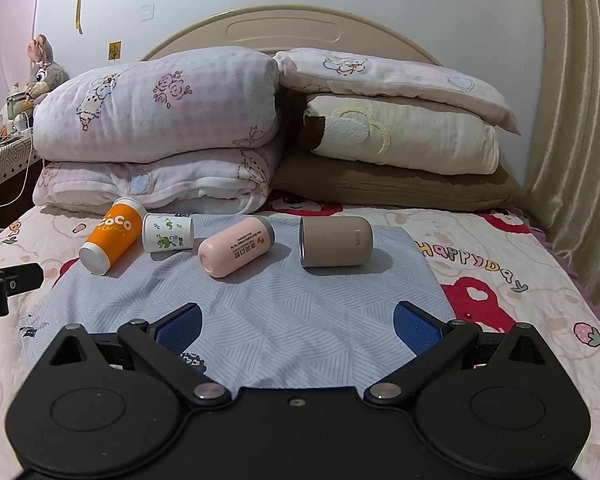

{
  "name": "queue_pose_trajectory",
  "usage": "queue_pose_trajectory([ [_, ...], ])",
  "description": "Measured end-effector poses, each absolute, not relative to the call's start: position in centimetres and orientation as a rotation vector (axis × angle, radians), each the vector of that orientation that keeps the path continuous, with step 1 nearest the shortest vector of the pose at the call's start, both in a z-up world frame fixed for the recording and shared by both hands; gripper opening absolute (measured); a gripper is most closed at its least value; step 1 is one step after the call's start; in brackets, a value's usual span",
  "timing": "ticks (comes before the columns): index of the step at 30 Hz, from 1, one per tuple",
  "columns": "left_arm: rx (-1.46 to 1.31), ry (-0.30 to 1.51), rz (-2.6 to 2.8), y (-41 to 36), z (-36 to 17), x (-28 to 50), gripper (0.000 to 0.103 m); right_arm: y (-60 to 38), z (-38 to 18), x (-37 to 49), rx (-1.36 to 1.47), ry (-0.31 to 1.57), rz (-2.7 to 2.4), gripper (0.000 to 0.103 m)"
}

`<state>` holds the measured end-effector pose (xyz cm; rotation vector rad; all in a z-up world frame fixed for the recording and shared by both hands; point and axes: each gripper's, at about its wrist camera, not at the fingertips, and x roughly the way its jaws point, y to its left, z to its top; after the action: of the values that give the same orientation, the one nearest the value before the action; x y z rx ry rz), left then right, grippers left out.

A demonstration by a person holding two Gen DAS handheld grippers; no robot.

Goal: Flip cup upright

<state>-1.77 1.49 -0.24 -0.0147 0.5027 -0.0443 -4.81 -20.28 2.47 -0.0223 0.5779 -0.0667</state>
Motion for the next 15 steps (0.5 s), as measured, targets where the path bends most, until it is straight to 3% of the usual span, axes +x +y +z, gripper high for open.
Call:
queue_pose_trajectory([
  [15, -0.014, 0.506, -0.046, 1.52, -0.31, -1.84, 0.103, -20.24, 2.31, -4.79, -0.027, 0.587, -0.062, 0.103],
])
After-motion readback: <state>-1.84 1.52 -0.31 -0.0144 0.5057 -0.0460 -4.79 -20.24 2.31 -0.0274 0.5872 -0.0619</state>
